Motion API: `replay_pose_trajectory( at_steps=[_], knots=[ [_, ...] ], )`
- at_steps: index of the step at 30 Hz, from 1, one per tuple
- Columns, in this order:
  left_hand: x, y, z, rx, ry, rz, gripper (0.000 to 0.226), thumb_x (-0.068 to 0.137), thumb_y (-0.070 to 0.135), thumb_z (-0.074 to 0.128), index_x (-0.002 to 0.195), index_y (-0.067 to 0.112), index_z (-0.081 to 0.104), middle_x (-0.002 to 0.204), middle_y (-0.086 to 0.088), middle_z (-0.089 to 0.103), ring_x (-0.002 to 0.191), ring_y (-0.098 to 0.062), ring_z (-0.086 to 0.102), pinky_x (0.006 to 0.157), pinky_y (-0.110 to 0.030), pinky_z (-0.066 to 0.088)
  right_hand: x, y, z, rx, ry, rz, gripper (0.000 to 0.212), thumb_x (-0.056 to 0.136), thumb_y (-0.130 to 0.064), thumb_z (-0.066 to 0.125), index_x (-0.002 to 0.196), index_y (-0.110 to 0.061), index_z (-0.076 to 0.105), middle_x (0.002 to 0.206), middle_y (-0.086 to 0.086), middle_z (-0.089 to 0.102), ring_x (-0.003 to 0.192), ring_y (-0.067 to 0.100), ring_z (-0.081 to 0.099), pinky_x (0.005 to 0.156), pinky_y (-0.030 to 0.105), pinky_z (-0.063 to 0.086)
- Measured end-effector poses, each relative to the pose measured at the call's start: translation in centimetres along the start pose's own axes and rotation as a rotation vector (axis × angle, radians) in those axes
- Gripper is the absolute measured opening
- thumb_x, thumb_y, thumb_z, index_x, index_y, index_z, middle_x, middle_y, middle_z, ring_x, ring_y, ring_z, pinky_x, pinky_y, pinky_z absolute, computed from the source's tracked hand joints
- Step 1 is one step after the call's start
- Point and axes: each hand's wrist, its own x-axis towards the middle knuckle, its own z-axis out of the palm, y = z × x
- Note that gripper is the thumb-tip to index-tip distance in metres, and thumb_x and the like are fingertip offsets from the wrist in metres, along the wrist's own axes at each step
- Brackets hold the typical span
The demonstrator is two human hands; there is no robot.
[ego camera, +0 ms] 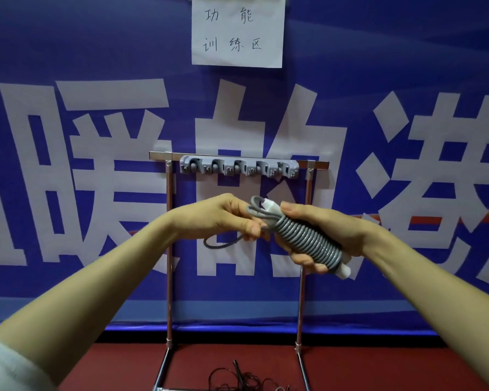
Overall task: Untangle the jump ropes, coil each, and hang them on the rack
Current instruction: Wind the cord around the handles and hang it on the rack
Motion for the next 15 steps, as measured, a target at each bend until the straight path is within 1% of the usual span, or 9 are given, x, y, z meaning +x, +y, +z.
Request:
replay_pose_trajectory(
  at_steps=[2, 3, 5, 6, 8, 9, 12, 13, 15],
  knots=[
    [0.1, 0.7, -0.4, 0.220, -0.040, -0.034, 0.020, 0.089, 0.004, 0.064, 0.090, 0.022, 0.073, 0.085, 0.014, 0.069, 0.083, -0.002, 0.060, 0.079, -0.015, 0.045, 0.1, -0.1, 0.1, -0.035, -0.052, 0.078, 0.048, 0.085, -0.058, 0.048, 0.079, -0.013, 0.060, 0.059, 0.005, 0.056, 0.044, 0.013, 0.052, 0.040, 0.021, 0.047],
    [0.4, 1.1, -0.7, 0.365, -0.054, -0.049, 0.018, 0.089, 0.003, 0.063, 0.090, 0.019, 0.072, 0.082, 0.016, 0.068, 0.078, 0.001, 0.061, 0.076, -0.012, 0.044, 0.3, -0.1, 0.1, -0.054, -0.072, 0.126, 0.047, 0.088, -0.056, 0.047, 0.081, -0.011, 0.058, 0.060, 0.005, 0.056, 0.045, 0.012, 0.053, 0.040, 0.021, 0.047],
    [0.9, 1.6, -1.2, 0.649, -0.076, -0.039, 0.010, 0.088, 0.011, 0.067, 0.095, 0.014, 0.074, 0.084, 0.013, 0.067, 0.077, -0.001, 0.061, 0.074, -0.012, 0.043, 0.7, 0.1, 0.0, -0.132, -0.094, 0.221, 0.050, 0.094, -0.054, 0.045, 0.084, -0.006, 0.052, 0.063, 0.007, 0.055, 0.047, 0.013, 0.053, 0.043, 0.021, 0.048],
    [1.2, 2.0, -1.3, 0.757, -0.079, -0.024, 0.011, 0.087, 0.014, 0.069, 0.096, 0.012, 0.075, 0.085, 0.010, 0.067, 0.077, -0.003, 0.061, 0.072, -0.012, 0.044, 0.9, 0.1, 0.1, -0.182, -0.097, 0.261, 0.050, 0.094, -0.055, 0.045, 0.085, -0.006, 0.052, 0.064, 0.007, 0.055, 0.048, 0.014, 0.052, 0.044, 0.022, 0.048],
    [1.6, 2.7, -1.3, 0.935, -0.063, 0.020, 0.014, 0.085, 0.019, 0.071, 0.097, 0.012, 0.076, 0.088, 0.005, 0.067, 0.078, -0.007, 0.061, 0.068, -0.013, 0.045, 1.5, 0.0, 0.2, -0.276, -0.087, 0.329, 0.052, 0.091, -0.058, 0.051, 0.088, -0.005, 0.053, 0.066, 0.008, 0.055, 0.049, 0.016, 0.052, 0.046, 0.023, 0.048],
    [1.7, 3.0, -1.1, 1.024, -0.038, 0.055, 0.014, 0.086, 0.021, 0.071, 0.096, 0.014, 0.076, 0.090, 0.005, 0.067, 0.078, -0.008, 0.061, 0.067, -0.017, 0.046, 1.7, -0.2, 0.2, -0.327, -0.059, 0.357, 0.055, 0.089, -0.059, 0.054, 0.090, -0.005, 0.053, 0.067, 0.009, 0.056, 0.050, 0.017, 0.052, 0.047, 0.024, 0.048],
    [1.7, 2.8, 0.2, 1.241, 0.146, 0.179, 0.014, 0.090, 0.025, 0.065, 0.098, 0.018, 0.075, 0.094, 0.005, 0.066, 0.079, -0.011, 0.062, 0.069, -0.032, 0.052, 2.3, -0.7, -0.2, -0.556, 0.150, 0.354, 0.066, 0.079, -0.064, 0.057, 0.100, -0.001, 0.057, 0.075, 0.011, 0.060, 0.056, 0.019, 0.056, 0.053, 0.029, 0.051],
    [1.7, 2.3, 0.8, 1.243, 0.239, 0.193, 0.015, 0.092, 0.025, 0.063, 0.099, 0.017, 0.074, 0.095, 0.003, 0.067, 0.081, -0.013, 0.062, 0.070, -0.035, 0.053, 2.5, -0.6, -0.4, -0.645, 0.245, 0.312, 0.066, 0.080, -0.065, 0.055, 0.108, -0.005, 0.057, 0.081, 0.011, 0.062, 0.059, 0.019, 0.059, 0.056, 0.030, 0.053],
    [1.6, 1.2, 2.0, 1.153, 0.434, 0.199, 0.020, 0.095, 0.024, 0.058, 0.099, 0.013, 0.074, 0.095, -0.002, 0.067, 0.081, -0.018, 0.062, 0.070, -0.040, 0.053, 2.8, -0.3, -0.6, -0.821, 0.425, 0.189, 0.051, 0.088, -0.063, 0.049, 0.116, -0.022, 0.058, 0.093, 0.008, 0.064, 0.069, 0.018, 0.064, 0.064, 0.033, 0.056]
  ],
)
